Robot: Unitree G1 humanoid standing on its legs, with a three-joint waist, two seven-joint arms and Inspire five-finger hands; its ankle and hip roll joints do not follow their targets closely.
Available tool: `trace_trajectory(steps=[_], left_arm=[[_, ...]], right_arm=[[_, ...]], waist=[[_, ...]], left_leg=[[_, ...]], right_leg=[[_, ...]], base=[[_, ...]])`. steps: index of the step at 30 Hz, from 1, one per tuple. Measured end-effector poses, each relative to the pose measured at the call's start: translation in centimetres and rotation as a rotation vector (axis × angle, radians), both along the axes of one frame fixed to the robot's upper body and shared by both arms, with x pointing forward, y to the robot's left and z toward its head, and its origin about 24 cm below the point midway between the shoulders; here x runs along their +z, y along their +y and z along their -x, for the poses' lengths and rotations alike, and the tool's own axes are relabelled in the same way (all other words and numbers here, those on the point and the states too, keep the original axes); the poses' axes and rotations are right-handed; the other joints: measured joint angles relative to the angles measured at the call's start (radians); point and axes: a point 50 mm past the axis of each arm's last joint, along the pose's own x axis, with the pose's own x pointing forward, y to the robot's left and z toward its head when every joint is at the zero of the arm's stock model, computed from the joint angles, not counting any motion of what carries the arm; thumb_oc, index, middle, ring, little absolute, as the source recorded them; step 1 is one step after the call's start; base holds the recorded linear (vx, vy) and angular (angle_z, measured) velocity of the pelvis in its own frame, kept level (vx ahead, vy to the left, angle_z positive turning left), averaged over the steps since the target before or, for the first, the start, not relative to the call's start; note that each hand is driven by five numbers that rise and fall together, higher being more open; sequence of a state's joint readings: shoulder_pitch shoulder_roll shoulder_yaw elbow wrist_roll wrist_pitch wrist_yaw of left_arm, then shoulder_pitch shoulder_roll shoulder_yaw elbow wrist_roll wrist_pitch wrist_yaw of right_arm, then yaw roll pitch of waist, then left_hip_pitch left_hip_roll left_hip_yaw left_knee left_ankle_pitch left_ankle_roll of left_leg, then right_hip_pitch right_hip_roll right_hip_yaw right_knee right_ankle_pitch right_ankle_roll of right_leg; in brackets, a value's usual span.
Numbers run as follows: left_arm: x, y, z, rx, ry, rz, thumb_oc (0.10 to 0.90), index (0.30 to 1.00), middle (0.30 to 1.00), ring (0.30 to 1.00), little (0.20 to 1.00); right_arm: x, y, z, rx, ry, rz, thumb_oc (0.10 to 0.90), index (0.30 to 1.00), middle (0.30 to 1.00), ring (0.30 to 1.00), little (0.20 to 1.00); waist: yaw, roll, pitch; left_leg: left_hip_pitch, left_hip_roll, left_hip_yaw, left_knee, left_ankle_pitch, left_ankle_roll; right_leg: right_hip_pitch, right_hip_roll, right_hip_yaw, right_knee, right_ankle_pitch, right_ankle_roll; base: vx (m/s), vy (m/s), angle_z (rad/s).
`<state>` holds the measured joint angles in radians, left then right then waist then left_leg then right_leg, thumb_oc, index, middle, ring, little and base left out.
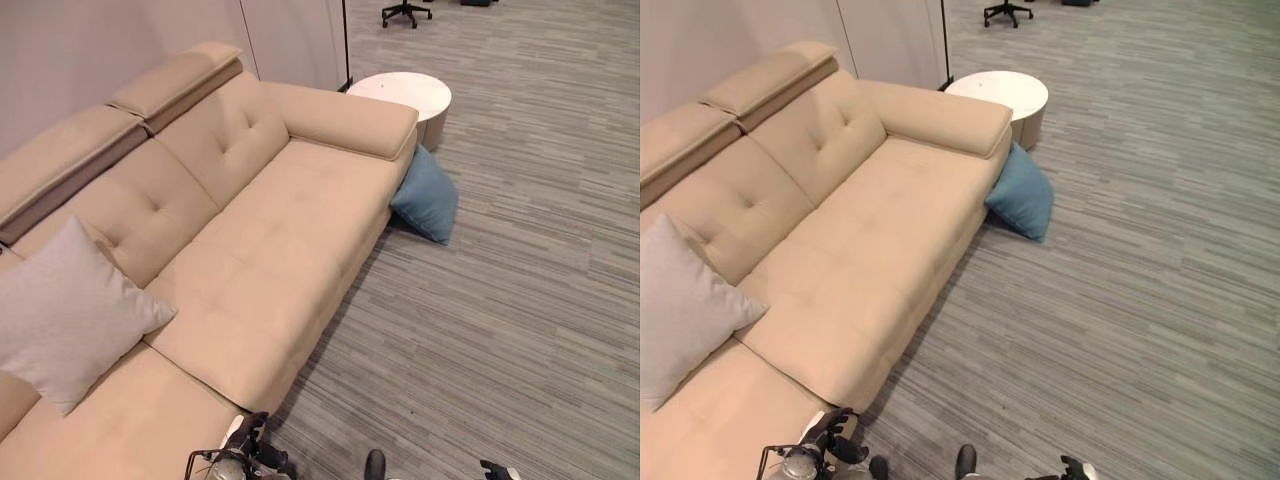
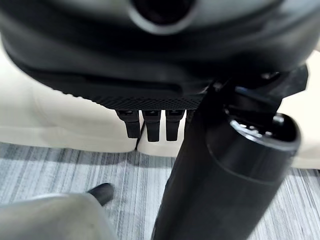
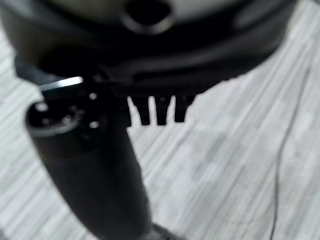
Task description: Pick up all the scattered cushions and arrange them neatly on the sofa.
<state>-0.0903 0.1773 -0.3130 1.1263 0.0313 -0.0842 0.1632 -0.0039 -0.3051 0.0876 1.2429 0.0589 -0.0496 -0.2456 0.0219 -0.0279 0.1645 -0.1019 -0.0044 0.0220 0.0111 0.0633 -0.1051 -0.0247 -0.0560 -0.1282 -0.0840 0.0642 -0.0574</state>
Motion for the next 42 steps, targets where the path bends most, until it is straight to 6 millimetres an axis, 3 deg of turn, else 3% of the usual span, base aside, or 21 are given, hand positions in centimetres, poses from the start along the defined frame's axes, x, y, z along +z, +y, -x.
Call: trace_trajectory(steps=[2, 6, 8, 10, 11, 12, 15, 16, 19, 22, 24, 25, 27, 28, 29, 32, 34, 35, 39, 40, 42], left_arm=[[0.3, 0.0, -0.6, -0.002, -0.017, -0.001, 0.8, 0.9, 0.9, 0.9, 0.9], [0.3, 0.0, -0.6, 0.008, -0.023, 0.004, 0.8, 0.9, 0.9, 0.9, 0.9], [0.2, 0.5, -0.3, 0.027, -0.013, -0.005, 0.8, 0.9, 0.9, 0.9, 0.9], [0.2, 1.6, 0.1, 0.038, -0.003, -0.031, 0.8, 0.9, 0.9, 0.9, 0.9], [0.3, 2.1, 0.0, 0.037, -0.007, -0.043, 0.8, 0.9, 0.9, 0.9, 0.9], [0.5, 2.7, 0.0, 0.04, -0.008, -0.06, 0.8, 0.9, 0.9, 0.9, 0.9], [1.0, 4.0, -0.7, 0.038, -0.028, -0.096, 0.8, 0.9, 0.9, 0.9, 0.9], [1.1, 4.5, -0.5, 0.045, -0.024, -0.107, 0.8, 0.9, 0.9, 0.9, 0.9], [0.7, 5.0, 0.5, 0.063, 0.005, -0.115, 0.8, 0.9, 0.9, 0.9, 0.9], [0.2, 4.9, 1.6, 0.086, 0.051, -0.109, 0.8, 0.9, 0.9, 0.9, 0.9], [0.0, 4.7, 2.0, 0.09, 0.061, -0.1, 0.8, 0.9, 0.9, 0.9, 0.9], [-0.3, 4.4, 2.4, 0.092, 0.072, -0.093, 0.8, 0.9, 0.9, 0.9, 0.9], [-0.7, 3.4, 3.3, 0.085, 0.093, -0.07, 0.8, 0.9, 0.9, 0.9, 0.9], [-0.8, 2.9, 3.4, 0.082, 0.094, -0.057, 0.8, 0.9, 0.9, 0.9, 0.9], [-0.8, 2.3, 2.8, 0.078, 0.081, -0.041, 0.8, 0.9, 0.9, 0.9, 0.9], [-0.7, 2.2, 2.6, 0.078, 0.075, -0.036, 0.8, 0.9, 0.9, 0.9, 0.9], [-0.2, 2.5, 1.4, 0.07, 0.037, -0.042, 0.8, 0.9, 0.9, 0.9, 0.9], [0.0, 2.6, 1.1, 0.067, 0.023, -0.044, 0.8, 0.9, 0.9, 0.9, 0.9], [0.1, 2.4, 0.8, 0.063, 0.012, -0.038, 0.8, 0.9, 0.9, 0.9, 0.9], [0.2, 2.2, 0.3, 0.055, 0.002, -0.037, 0.8, 0.9, 0.9, 0.9, 0.9], [0.3, 2.3, 0.2, 0.054, -0.002, -0.037, 0.8, 0.9, 0.9, 0.9, 0.9]], right_arm=[[0.2, 0.1, -1.0, 0.006, -0.024, 0.003, 0.8, 0.9, 0.9, 0.9, 0.9], [0.3, 0.4, -1.9, 0.016, -0.043, -0.001, 0.8, 0.9, 0.9, 0.9, 0.9], [0.3, 0.7, -2.1, 0.027, -0.044, -0.007, 0.8, 0.9, 0.9, 0.9, 0.9], [-0.1, 1.8, -2.1, 0.047, -0.037, -0.031, 0.8, 0.9, 0.9, 0.9, 0.9], [-0.2, 2.2, -1.9, 0.054, -0.033, -0.04, 0.8, 0.9, 0.9, 0.9, 0.9], [-0.4, 2.6, -1.9, 0.071, -0.023, -0.052, 0.8, 0.9, 0.9, 0.9, 0.9], [-0.2, 3.0, -2.9, 0.081, -0.045, -0.062, 0.8, 0.9, 0.9, 0.9, 0.9], [0.0, 2.6, -3.2, 0.087, -0.039, -0.037, 0.8, 0.9, 0.9, 0.9, 0.9], [0.4, 1.8, -3.7, 0.096, -0.054, -0.017, 0.8, 0.9, 0.9, 0.9, 0.9], [0.8, 2.1, -4.8, 0.113, -0.101, -0.023, 0.8, 0.9, 0.9, 0.9, 0.9], [0.6, 2.2, -4.3, 0.112, -0.084, -0.035, 0.8, 0.9, 0.9, 0.9, 0.9], [0.3, 2.2, -3.6, 0.107, -0.066, -0.038, 0.8, 0.9, 0.9, 0.9, 0.9], [0.2, 1.9, -2.8, 0.1, -0.046, -0.034, 0.8, 0.9, 0.9, 0.9, 0.9], [0.2, 1.8, -2.7, 0.099, -0.044, -0.032, 0.8, 0.9, 0.9, 0.9, 0.9], [0.3, 1.7, -3.0, 0.095, -0.053, -0.037, 0.8, 0.9, 0.9, 0.9, 0.9], [0.5, 1.5, -3.2, 0.096, -0.069, -0.031, 0.8, 0.9, 0.9, 0.9, 0.9], [0.6, 1.6, -3.6, 0.097, -0.081, -0.031, 0.8, 0.9, 0.9, 0.9, 0.9], [0.6, 1.5, -3.7, 0.093, -0.087, -0.028, 0.8, 0.9, 0.9, 0.9, 0.9], [0.7, 1.0, -3.6, 0.084, -0.083, -0.012, 0.8, 0.9, 0.9, 0.9, 0.9], [0.6, 1.1, -3.3, 0.078, -0.071, -0.009, 0.8, 0.9, 0.9, 0.9, 0.9], [0.5, 1.1, -3.1, 0.089, -0.061, -0.007, 0.8, 0.9, 0.9, 0.9, 0.9]], waist=[[0.018, -0.008, 0.011], [0.032, 0.01, 0.003], [0.051, 0.012, 0.0], [0.061, -0.003, 0.005], [0.058, -0.013, 0.005], [0.059, -0.015, 0.014], [0.055, -0.008, 0.036], [0.067, -0.007, 0.038], [0.076, -0.007, 0.038], [0.064, -0.001, 0.039], [0.049, -0.005, 0.036], [0.039, 0.002, 0.033], [0.041, 0.027, 0.013], [0.046, 0.043, 0.004], [0.047, 0.036, -0.002], [0.047, 0.028, -0.023], [0.053, 0.0, -0.026], [0.053, -0.011, -0.02], [0.053, -0.015, -0.017], [0.052, -0.023, -0.013], [0.06, -0.019, -0.006]], left_leg=[[-0.027, -0.026, -0.005, -0.023, 0.004, 0.003], [-0.038, -0.011, -0.034, -0.035, 0.002, -0.001], [-0.017, 0.0, 0.004, -0.036, 0.013, 0.05], [0.019, -0.003, 0.082, -0.018, 0.001, 0.123], [0.047, -0.018, 0.095, -0.02, -0.025, 0.138], [0.076, -0.025, 0.121, -0.029, -0.036, 0.155], [0.094, -0.023, 0.158, -0.017, -0.045, 0.176], [0.13, -0.02, 0.194, -0.036, -0.057, 0.188], [0.175, -0.008, 0.219, -0.053, -0.082, 0.178], [0.203, 0.01, 0.217, -0.062, -0.115, 0.161], [0.224, 0.019, 0.203, -0.063, -0.114, 0.12], [0.249, 0.029, 0.183, -0.067, -0.122, 0.107], [0.262, 0.066, 0.166, -0.049, -0.126, 0.096], [0.246, 0.097, 0.153, -0.004, -0.116, 0.082], [0.192, 0.116, 0.105, 0.122, -0.097, 0.049], [0.124, 0.156, 0.059, 0.292, -0.057, -0.009], [0.006, 0.179, 0.031, 0.503, 0.018, -0.079], [-0.041, 0.185, 0.025, 0.587, 0.015, -0.077], [-0.079, 0.124, 0.076, 0.457, -0.046, -0.028], [-0.087, 0.085, 0.113, 0.277, -0.041, -0.022], [-0.115, 0.077, 0.135, 0.161, -0.017, -0.014]], right_leg=[[-0.006, 0.01, 0.033, -0.012, 0.008, 0.002], [0.0, 0.05, 0.135, -0.015, -0.002, 0.017], [0.0, 0.053, 0.146, -0.014, -0.014, 0.036], [0.003, 0.006, 0.049, 0.055, -0.073, 0.092], [-0.012, -0.02, 0.049, 0.124, -0.073, 0.118], [-0.079, -0.043, 0.05, 0.295, -0.134, 0.178], [-0.244, -0.102, -0.043, 0.608, -0.173, 0.283], [-0.231, -0.187, -0.212, 0.58, -0.178, 0.253], [-0.205, -0.241, -0.309, 0.439, -0.151, 0.214], [-0.228, -0.238, -0.299, 0.31, -0.098, 0.222], [-0.227, -0.223, -0.274, 0.22, -0.026, 0.217], [-0.204, -0.213, -0.269, 0.218, 0.047, 0.182], [-0.172, -0.165, -0.266, 0.205, 0.049, 0.119], [-0.155, -0.142, -0.275, 0.192, 0.038, 0.115], [-0.096, -0.108, -0.291, 0.118, 0.041, 0.114], [-0.055, -0.066, -0.295, 0.082, 0.02, 0.068], [-0.039, -0.047, -0.299, 0.061, 0.012, 0.017], [-0.007, -0.03, -0.291, 0.039, -0.004, -0.012], [0.048, -0.002, -0.274, -0.008, -0.01, -0.027], [0.056, 0.001, -0.265, -0.015, -0.04, -0.006], [0.067, 0.019, -0.27, -0.009, -0.036, -0.012]], base=[[0.14, 0.019, -1.02], [0.17, 0.065, -0.89], [0.15, 0.069, -1.14], [0.19, 0.106, -1.02], [0.19, 0.155, -0.78], [0.07, 0.09, -0.67], [0.15, 0.06, -0.4], [0.27, -0.024, -0.36], [0.24, -0.088, -0.39], [0.23, -0.144, -0.22], [0.2, -0.151, 0.31], [0.25, -0.212, 0.45], [0.24, -0.292, 0.1], [0.14, -0.293, 0.0], [0.1, -0.289, -0.01], [0.09, -0.265, -0.04], [0.18, -0.185, -0.1], [0.19, -0.112, -0.17], [0.22, -0.046, -0.22], [0.16, -0.008, -0.09], [0.24, -0.009, -0.19]])
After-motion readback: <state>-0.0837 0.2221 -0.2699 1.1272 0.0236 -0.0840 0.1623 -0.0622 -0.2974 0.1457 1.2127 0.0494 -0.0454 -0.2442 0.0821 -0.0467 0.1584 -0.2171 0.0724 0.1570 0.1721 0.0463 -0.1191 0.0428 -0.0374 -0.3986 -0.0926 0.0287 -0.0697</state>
